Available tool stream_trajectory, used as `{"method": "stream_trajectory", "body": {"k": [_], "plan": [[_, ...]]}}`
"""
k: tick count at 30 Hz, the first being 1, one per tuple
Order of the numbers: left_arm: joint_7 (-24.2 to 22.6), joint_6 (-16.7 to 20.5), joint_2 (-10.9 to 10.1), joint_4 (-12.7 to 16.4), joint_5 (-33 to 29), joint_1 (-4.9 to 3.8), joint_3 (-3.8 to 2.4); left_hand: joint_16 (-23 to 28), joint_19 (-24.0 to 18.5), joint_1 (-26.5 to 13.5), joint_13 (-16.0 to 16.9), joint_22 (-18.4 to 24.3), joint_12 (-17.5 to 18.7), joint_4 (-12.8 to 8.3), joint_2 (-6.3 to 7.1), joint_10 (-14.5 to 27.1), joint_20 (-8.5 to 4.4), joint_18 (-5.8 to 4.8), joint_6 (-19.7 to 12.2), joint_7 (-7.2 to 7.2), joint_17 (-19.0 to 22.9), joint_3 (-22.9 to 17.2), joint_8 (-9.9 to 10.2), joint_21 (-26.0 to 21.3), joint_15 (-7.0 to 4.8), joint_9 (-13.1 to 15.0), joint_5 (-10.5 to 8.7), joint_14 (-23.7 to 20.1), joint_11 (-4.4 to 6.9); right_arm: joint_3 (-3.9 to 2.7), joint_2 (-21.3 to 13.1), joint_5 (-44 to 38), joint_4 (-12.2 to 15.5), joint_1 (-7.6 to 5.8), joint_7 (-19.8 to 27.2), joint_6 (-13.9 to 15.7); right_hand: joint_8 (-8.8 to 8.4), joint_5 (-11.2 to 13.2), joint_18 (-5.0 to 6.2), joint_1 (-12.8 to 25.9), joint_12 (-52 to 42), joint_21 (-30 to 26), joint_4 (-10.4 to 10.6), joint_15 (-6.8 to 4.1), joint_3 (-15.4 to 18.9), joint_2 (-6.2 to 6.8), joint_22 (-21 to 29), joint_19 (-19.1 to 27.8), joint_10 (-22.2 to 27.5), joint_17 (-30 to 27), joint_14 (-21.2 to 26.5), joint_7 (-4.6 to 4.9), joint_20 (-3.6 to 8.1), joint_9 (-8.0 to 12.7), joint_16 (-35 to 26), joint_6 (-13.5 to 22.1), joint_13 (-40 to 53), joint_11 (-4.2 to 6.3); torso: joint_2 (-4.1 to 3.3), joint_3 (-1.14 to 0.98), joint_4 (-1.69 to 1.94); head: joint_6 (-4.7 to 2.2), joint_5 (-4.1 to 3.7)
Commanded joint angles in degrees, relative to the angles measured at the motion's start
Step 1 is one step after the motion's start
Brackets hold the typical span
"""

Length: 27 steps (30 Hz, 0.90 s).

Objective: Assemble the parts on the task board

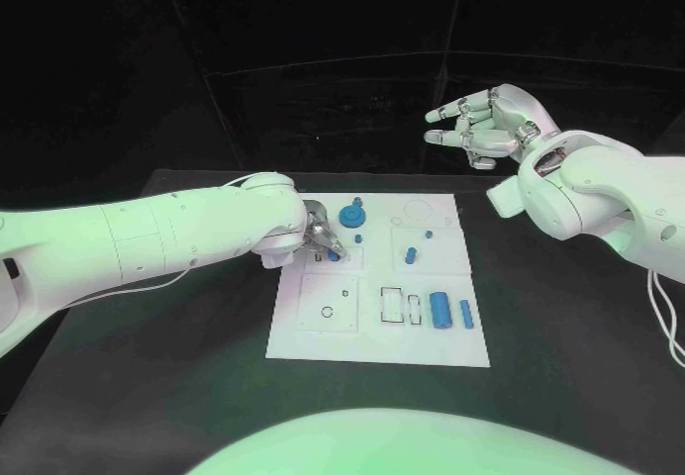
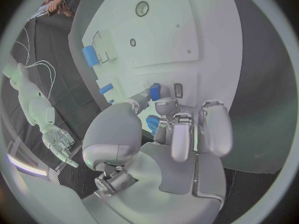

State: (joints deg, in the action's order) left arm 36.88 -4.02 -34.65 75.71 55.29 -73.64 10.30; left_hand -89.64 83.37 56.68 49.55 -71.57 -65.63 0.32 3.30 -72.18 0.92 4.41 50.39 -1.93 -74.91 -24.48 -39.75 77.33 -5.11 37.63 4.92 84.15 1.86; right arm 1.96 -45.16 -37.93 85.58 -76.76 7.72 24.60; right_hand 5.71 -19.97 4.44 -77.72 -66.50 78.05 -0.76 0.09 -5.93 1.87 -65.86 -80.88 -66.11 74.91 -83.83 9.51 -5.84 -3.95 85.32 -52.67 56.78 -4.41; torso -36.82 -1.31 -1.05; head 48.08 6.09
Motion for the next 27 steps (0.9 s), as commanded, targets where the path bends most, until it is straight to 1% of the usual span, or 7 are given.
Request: {"method": "stream_trajectory", "body": {"k": [1, 8, 13, 14, 18, 25, 27], "plan": [[0.99, -0.70, 0.08, -0.18, 0.26, 0.02, 0.08, -0.36, 0.23, -0.31, 0.09, -0.07, -0.41, 0.31, -0.01, 0.13, -0.18, -0.54, 0.51, 0.01, -15.09, 0.80, -0.23, 0.25, -0.44, 0.09, -0.13, 5.85, 0.24, -0.05, -0.01, -0.13, -0.02, -0.13, 0.49, -0.33, -0.28, -0.30, 0.35, 0.56, 0.00, -0.35, 0.27, -0.25, -0.18, -0.24, 0.07, 0.45, 0.17, 7.70, -4.22, 0.08, 0.14, 0.08, -0.27, 0.20, -0.08, -0.01, 0.02, 0.00, 0.03, 0.02, -0.05], [0.97, -0.30, 0.18, -0.43, 0.26, 0.02, 0.07, -0.36, 0.32, -1.22, 0.26, -0.25, -0.64, 2.28, -0.04, 0.08, -0.19, -0.57, 0.61, -0.03, -15.09, 4.48, -0.44, 0.29, -0.42, 0.25, -0.17, 5.85, 0.21, -0.05, 0.03, -0.13, -0.07, -0.13, 0.55, -0.28, -0.30, -0.31, 0.41, 0.89, 0.06, -0.51, 0.50, -0.23, -0.08, -0.13, 0.37, 0.58, 0.30, 7.39, -4.12, 0.08, 0.12, 0.08, -0.48, 0.24, -0.26, -0.03, -0.01, 0.02, 0.06, 0.03, -0.11], [0.82, 0.27, 0.14, -0.48, 0.26, 0.02, 0.07, -0.36, 0.36, -2.74, 0.37, -0.35, -0.84, 4.41, 0.66, -0.01, -0.25, -0.58, 1.07, 0.19, -15.09, 8.91, -1.08, 0.28, -0.51, 0.61, -0.32, 5.85, 0.35, -0.05, 0.07, -0.13, -0.13, -0.13, 0.59, -0.29, -0.32, -0.29, 0.42, 1.13, 0.07, -0.57, 0.68, -0.22, -0.02, -0.09, 0.46, 0.63, 0.37, 7.30, -4.09, 0.09, 0.11, 0.09, -0.55, 0.28, -0.35, -0.05, -0.01, 0.05, 0.05, 0.01, -0.11], [0.73, 0.45, 0.11, -0.45, 0.26, 0.02, 0.06, -0.36, 0.43, -3.04, 0.54, -0.51, -1.01, 5.35, 0.54, -0.14, -0.32, -0.60, 1.07, 0.33, -15.09, 10.54, -1.28, 0.36, -0.61, 0.74, -0.71, 5.85, 0.45, -0.05, 0.08, -0.13, -0.15, -0.13, 0.60, -0.29, -0.32, -0.29, 0.42, 1.16, 0.07, -0.57, 0.71, -0.22, -0.01, -0.09, 0.46, 0.63, 0.38, 7.29, -4.09, 0.09, 0.11, 0.09, -0.56, 0.28, -0.36, -0.05, 0.02, 0.06, 0.04, 0.03, -0.12], [0.50, 0.67, 0.06, -0.34, 0.24, 0.02, 0.05, -0.36, 0.54, -3.39, 0.81, -0.78, -1.28, 7.12, 0.35, -0.33, -0.46, -0.65, 1.12, 0.50, -15.09, 13.56, -1.72, 0.49, -0.73, 0.98, -1.55, 5.85, 0.61, -0.05, 0.12, -0.13, -0.22, -0.12, 0.63, -0.33, -0.32, -0.28, 0.42, 1.19, 0.07, -0.57, 0.73, -0.22, 0.00, -0.09, 0.45, 0.63, 0.38, 7.28, -4.08, 0.09, 0.11, 0.09, -0.56, 0.28, -0.37, -0.05, -0.03, 0.05, 0.07, 0.02, -0.19], [0.35, 0.61, 0.02, -0.07, 0.04, 0.03, 0.04, -0.36, 0.63, -2.94, 1.02, -1.00, -1.49, 8.25, -0.01, -0.48, -0.54, -0.69, 1.09, 0.60, -15.09, 15.72, -2.03, 0.60, -0.82, 1.14, -1.62, 5.85, 0.69, -0.05, 0.18, -0.13, -0.30, -0.12, 0.65, -0.40, -0.33, -0.28, 0.42, 1.30, 0.04, -0.58, 0.82, -0.21, 0.02, -0.09, 0.45, 0.63, 0.38, 7.24, -4.07, 0.10, 0.10, 0.09, -0.59, 0.30, -0.37, -0.05, 0.03, 0.02, 0.10, 0.09, -0.25], [0.28, 0.70, -0.01, -0.01, 0.02, 0.03, 0.04, -0.36, 0.63, -2.85, 1.03, -1.02, -1.51, 8.34, -0.08, -0.49, -0.54, -0.69, 1.09, 0.61, -15.09, 15.89, -2.06, 0.60, -0.82, 1.15, -1.61, 5.85, 0.70, -0.05, 0.19, -0.13, -0.33, -0.12, 0.63, -0.43, -0.33, -0.29, 0.42, 1.36, 0.01, -0.58, 0.88, -0.21, 0.04, -0.10, 0.44, 0.63, 0.36, 7.24, -4.07, 0.10, 0.10, 0.09, -0.60, 0.31, -0.35, -0.06, 0.03, 0.02, 0.08, 0.01, -0.07]]}}
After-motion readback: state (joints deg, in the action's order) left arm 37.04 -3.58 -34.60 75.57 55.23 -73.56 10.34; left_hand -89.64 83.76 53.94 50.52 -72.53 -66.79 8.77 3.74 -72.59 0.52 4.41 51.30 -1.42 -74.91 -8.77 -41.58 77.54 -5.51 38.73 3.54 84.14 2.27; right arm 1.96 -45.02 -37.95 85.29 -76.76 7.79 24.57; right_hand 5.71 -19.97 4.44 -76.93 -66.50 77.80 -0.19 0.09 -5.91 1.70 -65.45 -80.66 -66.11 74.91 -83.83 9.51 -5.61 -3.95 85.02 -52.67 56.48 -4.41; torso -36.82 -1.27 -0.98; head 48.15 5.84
